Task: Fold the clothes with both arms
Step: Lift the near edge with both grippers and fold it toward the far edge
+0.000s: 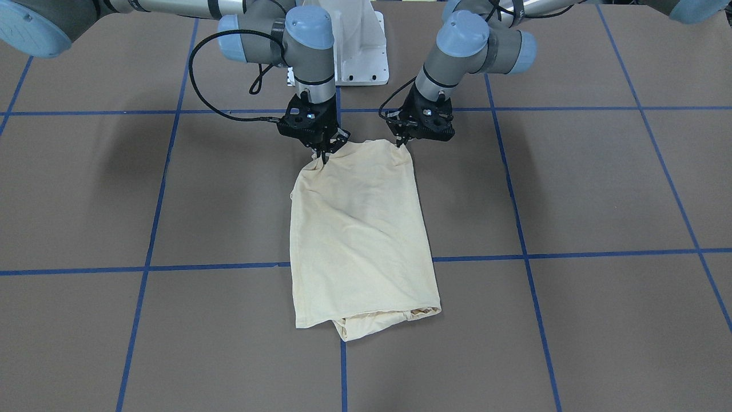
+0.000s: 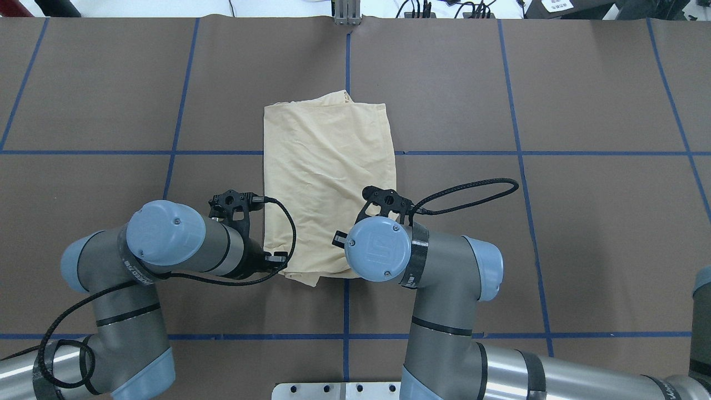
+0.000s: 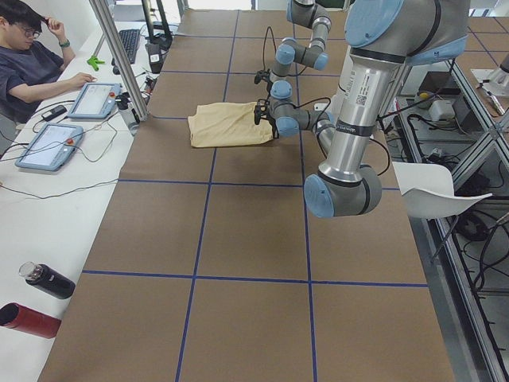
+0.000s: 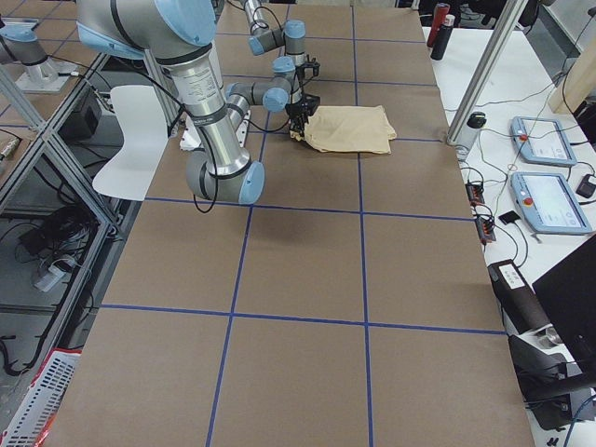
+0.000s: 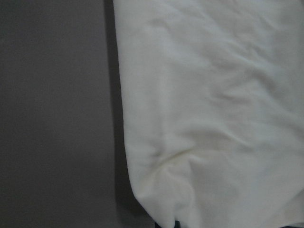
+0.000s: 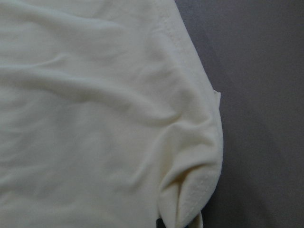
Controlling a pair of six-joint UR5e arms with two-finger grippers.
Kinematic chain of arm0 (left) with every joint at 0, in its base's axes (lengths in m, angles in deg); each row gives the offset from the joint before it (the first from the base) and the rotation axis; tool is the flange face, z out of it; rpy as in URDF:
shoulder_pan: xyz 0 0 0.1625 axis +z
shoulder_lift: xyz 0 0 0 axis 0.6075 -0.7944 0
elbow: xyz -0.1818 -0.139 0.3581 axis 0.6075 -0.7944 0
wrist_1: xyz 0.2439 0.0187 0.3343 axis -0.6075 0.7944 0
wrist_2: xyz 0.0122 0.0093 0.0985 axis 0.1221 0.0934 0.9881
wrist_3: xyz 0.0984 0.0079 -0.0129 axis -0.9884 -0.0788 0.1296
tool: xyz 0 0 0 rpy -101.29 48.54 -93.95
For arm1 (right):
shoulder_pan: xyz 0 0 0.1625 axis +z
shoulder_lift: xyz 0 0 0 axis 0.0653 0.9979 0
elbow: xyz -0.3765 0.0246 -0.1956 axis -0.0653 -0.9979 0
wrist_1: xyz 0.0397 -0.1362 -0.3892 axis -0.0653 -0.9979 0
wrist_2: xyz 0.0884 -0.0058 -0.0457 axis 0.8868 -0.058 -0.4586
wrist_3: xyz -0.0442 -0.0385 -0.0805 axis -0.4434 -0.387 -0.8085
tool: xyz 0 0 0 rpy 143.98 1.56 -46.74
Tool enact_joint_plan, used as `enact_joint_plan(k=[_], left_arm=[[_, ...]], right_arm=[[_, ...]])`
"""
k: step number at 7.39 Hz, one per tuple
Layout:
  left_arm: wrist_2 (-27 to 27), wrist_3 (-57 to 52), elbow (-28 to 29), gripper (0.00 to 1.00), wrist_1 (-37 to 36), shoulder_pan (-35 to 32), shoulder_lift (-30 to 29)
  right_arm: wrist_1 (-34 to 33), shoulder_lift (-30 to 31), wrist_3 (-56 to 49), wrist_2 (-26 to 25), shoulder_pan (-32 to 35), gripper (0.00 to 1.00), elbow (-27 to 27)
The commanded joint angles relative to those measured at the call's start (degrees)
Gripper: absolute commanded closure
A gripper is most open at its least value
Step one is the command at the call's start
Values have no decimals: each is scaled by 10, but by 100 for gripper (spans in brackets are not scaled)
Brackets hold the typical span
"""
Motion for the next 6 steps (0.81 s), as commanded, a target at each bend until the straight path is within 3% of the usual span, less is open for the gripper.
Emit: enact_joint_plan(k=[1, 3, 4, 6], left_arm=[[-10, 1, -71, 100, -53, 4, 1], [-36, 33, -160, 100, -96, 29, 12], [-36, 49, -200, 100, -128, 48, 11], [-51, 44, -198, 100, -156, 48, 0]], right_arm=[[-56, 32, -3, 12, -9, 100, 98], [-140, 68, 2, 7, -60, 100, 229], [-181, 67, 4, 7, -71, 100, 268], [-184, 64, -3, 6, -65, 100, 260]])
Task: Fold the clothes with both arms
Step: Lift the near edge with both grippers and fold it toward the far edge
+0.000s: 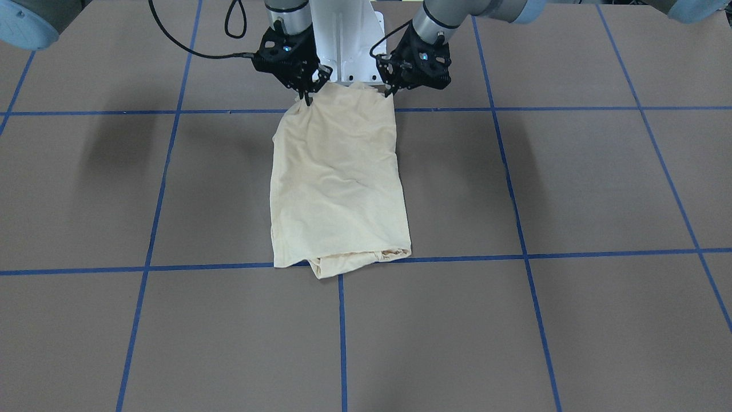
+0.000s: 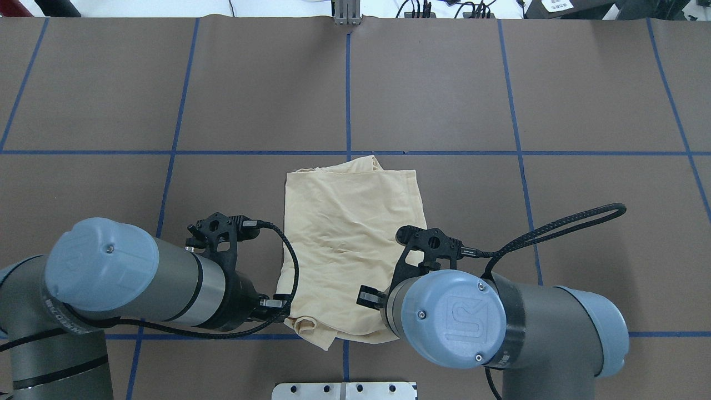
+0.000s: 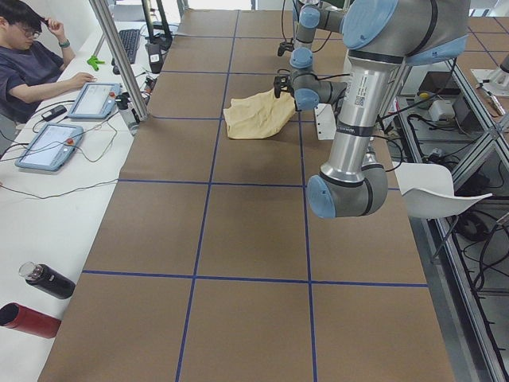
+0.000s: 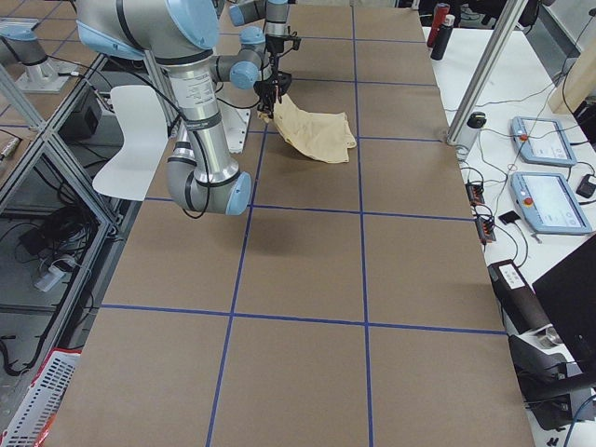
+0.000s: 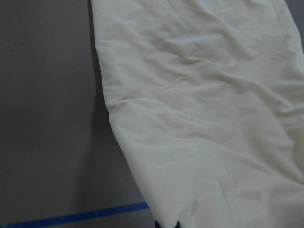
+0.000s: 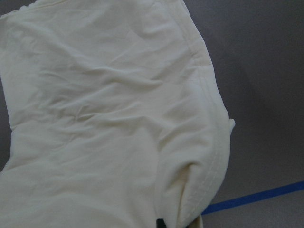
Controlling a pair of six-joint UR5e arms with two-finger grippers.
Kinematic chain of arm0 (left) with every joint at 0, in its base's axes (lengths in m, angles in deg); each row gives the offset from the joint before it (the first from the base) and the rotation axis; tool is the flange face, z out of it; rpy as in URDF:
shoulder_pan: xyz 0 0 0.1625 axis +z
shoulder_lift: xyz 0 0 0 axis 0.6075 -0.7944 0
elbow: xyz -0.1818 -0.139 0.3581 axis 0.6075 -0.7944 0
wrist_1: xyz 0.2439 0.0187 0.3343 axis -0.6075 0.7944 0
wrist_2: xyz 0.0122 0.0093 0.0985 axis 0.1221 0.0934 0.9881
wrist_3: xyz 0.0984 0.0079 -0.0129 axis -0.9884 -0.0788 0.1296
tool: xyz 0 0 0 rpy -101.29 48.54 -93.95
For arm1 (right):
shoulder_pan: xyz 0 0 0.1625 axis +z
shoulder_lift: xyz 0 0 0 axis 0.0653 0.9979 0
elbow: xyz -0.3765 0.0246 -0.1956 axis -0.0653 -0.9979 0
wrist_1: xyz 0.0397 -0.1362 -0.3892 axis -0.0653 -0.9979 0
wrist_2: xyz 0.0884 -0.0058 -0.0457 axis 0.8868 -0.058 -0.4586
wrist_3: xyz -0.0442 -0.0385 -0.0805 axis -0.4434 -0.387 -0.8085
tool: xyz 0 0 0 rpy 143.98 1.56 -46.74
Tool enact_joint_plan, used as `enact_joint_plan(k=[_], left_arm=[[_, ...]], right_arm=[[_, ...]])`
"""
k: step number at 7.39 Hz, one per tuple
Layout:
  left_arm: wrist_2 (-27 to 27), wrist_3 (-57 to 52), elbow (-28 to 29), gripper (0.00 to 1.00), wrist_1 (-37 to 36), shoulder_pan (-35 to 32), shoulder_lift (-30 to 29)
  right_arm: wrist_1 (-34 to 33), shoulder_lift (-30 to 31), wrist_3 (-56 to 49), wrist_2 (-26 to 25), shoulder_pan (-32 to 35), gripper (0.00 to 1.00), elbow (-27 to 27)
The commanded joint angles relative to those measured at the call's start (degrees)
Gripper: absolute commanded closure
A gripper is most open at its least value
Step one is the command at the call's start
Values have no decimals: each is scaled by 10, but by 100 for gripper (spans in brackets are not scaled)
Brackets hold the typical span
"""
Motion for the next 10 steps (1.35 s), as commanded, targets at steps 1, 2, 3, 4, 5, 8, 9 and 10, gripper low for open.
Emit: enact_joint_plan(k=[1, 2, 3, 4, 5, 8, 9, 10], left_arm=[[-7, -4, 19, 100, -15, -5, -9], [-4, -17, 45, 100, -15, -21, -27], [-3, -19, 70, 100, -15, -37, -47], [-3, -20, 85, 100, -15, -55, -63], [-3, -32, 92, 100, -15, -74, -70], [-4, -63, 144, 100, -15, -128, -105], [-4, -73, 164, 100, -15, -141, -115], [-3, -87, 193, 100, -14, -149, -127]], right_arm=[[-5, -5, -7, -2, 21, 100, -20], [8, -17, -35, -3, 42, 100, -43], [49, -17, -45, -3, 59, 100, -79], [83, -19, -47, 1, 83, 100, -107], [90, -30, -58, 2, 102, 100, -124], [91, -63, -78, 2, 128, 100, -176], [91, -74, -87, 2, 135, 100, -196], [91, -78, -108, 2, 146, 100, -212]])
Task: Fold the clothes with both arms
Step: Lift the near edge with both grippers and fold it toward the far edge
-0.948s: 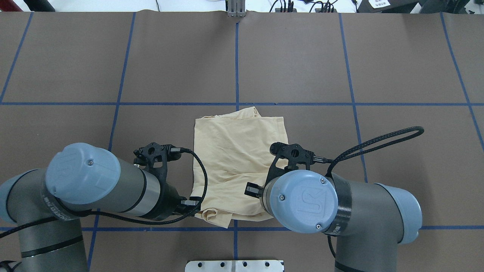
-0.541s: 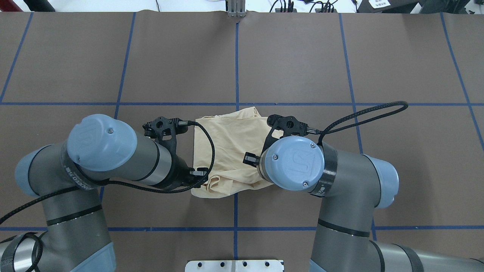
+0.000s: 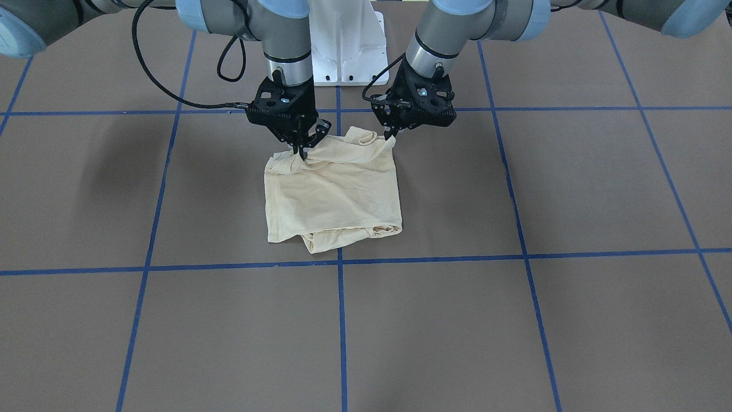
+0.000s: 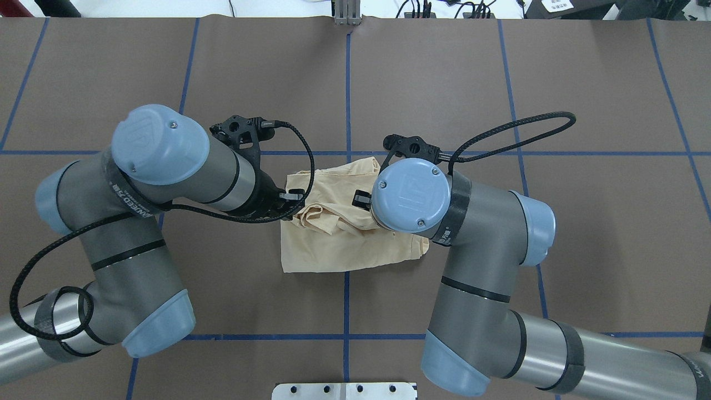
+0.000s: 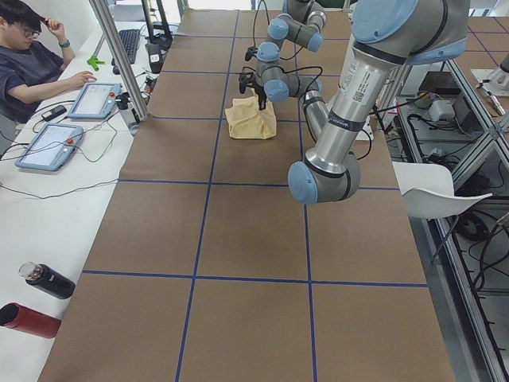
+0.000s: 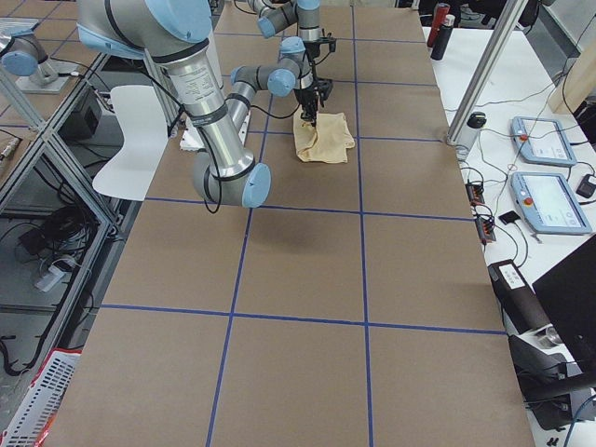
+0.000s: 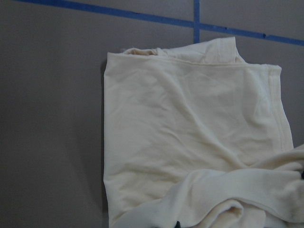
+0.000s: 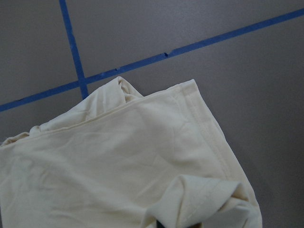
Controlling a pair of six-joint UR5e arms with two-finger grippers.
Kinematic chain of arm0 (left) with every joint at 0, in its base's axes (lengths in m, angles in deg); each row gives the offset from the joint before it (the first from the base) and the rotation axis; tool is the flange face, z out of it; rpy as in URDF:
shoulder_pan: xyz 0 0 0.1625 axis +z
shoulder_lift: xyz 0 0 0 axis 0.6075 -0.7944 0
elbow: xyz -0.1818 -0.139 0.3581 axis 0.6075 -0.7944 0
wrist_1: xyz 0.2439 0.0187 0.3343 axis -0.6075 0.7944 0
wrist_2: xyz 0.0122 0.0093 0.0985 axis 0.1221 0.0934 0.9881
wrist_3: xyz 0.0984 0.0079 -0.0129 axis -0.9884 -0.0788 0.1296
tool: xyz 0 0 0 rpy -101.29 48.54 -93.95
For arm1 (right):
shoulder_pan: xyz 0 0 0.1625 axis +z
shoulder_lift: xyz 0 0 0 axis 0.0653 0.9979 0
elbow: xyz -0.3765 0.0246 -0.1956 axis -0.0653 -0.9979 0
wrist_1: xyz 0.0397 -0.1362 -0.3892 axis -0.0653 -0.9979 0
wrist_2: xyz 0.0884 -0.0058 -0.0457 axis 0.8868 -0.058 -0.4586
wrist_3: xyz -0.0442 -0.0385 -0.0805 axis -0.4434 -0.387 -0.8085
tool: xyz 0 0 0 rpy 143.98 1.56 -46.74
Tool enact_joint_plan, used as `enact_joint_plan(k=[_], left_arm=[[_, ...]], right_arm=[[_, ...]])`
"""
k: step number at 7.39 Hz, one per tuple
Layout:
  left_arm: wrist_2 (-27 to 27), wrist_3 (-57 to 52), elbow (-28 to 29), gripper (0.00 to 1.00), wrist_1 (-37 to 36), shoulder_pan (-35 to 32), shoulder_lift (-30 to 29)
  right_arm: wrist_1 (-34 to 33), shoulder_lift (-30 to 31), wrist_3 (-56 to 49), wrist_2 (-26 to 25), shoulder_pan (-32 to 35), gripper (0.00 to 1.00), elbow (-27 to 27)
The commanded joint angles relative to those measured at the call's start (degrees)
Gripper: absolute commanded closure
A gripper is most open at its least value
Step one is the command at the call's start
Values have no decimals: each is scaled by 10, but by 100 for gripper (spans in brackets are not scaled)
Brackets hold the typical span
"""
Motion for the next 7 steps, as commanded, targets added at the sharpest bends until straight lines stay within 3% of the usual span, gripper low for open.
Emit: enact_joint_plan(k=[1, 4, 5, 6, 7], left_arm=[[7, -24, 60, 100, 3, -21, -26], [40, -54, 122, 100, 9, -27, -44], [41, -55, 139, 100, 23, -27, -44], [40, -56, 160, 100, 51, -27, -45], [40, -56, 169, 67, 69, -28, -45]], right_arm=[[1, -15, -31, 1, 23, 100, -40], [104, -41, -55, 1, 49, 100, -152], [109, -47, -68, 2, 53, 89, -167], [109, -52, -68, 2, 56, 51, -175], [109, -56, -81, 3, 60, 2, -179]])
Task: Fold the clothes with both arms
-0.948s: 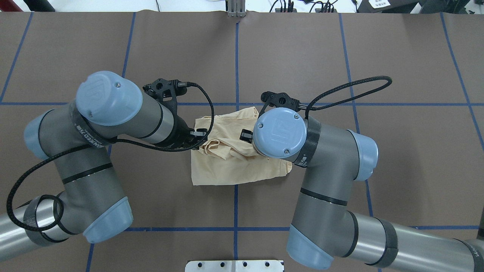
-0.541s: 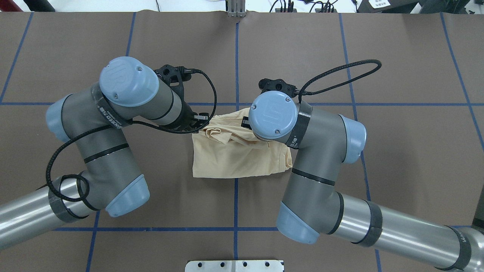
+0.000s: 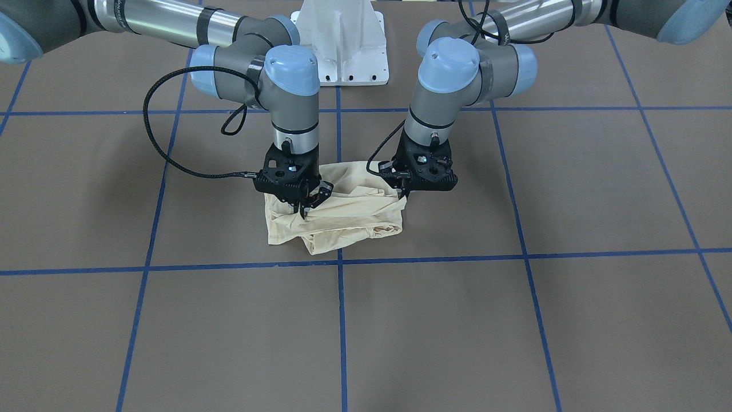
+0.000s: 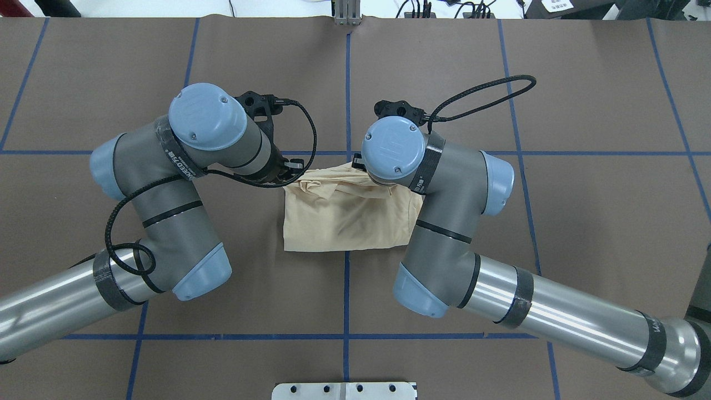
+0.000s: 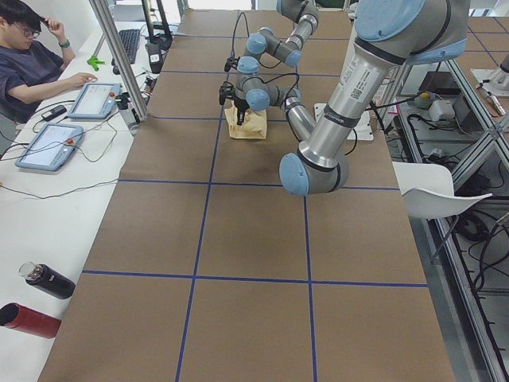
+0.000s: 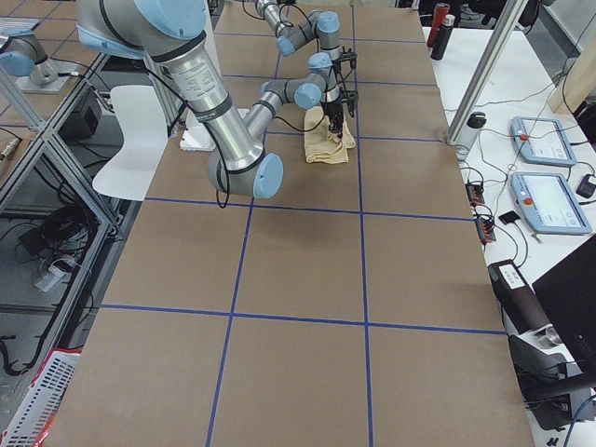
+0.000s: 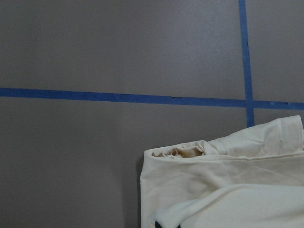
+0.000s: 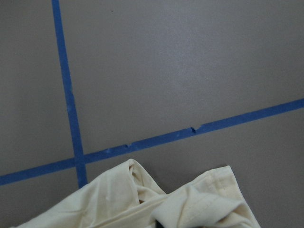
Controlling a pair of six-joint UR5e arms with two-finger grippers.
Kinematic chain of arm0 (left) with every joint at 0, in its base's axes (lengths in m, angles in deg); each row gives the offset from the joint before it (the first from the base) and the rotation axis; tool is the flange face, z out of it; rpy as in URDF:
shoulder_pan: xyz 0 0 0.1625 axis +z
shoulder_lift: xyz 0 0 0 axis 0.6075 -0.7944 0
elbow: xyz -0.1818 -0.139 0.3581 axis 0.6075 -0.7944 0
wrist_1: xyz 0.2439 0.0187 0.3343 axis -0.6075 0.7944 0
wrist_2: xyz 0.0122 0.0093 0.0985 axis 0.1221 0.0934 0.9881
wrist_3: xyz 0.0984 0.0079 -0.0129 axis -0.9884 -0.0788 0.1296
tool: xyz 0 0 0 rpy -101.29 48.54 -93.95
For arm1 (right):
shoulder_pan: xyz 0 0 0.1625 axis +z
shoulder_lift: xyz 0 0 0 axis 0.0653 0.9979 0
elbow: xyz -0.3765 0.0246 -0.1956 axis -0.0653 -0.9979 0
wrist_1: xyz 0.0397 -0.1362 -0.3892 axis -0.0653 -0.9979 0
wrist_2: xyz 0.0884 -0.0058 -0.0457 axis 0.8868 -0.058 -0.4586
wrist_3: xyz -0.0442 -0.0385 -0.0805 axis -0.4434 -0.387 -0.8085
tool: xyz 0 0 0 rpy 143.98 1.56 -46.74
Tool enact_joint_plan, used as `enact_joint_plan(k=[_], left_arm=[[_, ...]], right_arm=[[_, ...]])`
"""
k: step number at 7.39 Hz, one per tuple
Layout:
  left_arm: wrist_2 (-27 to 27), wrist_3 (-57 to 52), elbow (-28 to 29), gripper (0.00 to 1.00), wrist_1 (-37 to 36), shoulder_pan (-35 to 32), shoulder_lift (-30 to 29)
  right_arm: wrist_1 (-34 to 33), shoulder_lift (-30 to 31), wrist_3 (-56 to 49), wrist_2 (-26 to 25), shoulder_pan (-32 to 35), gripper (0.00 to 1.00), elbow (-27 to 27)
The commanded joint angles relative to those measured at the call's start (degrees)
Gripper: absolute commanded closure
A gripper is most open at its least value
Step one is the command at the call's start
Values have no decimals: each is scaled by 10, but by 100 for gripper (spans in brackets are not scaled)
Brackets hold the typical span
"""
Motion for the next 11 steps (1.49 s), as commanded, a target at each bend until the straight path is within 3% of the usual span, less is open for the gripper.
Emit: enact_joint_plan(k=[1, 3, 4, 6, 7, 9, 11], left_arm=[[-1, -3, 19, 1, 38, -2, -1], [-35, -33, 8, 0, 38, -35, 2], [-73, -126, -2, 0, 33, -69, 13], [-97, -176, -17, 0, 35, -90, 49], [-97, -176, -17, 0, 35, -90, 50], [-98, -176, -21, 0, 35, -91, 50], [-97, -176, -23, 0, 35, -91, 50]], right_arm=[[3, -7, -20, 33, 19, 1, -9], [-2, -32, -36, 102, 40, 1, -9], [-4, -40, -29, 102, 32, 1, -8], [-7, -38, -27, 77, -24, 7, -7], [-21, -42, -27, 37, -49, 20, -12], [-19, -50, -35, 29, -51, 51, -34], [7, -79, -65, -19, -30, 56, -112]])
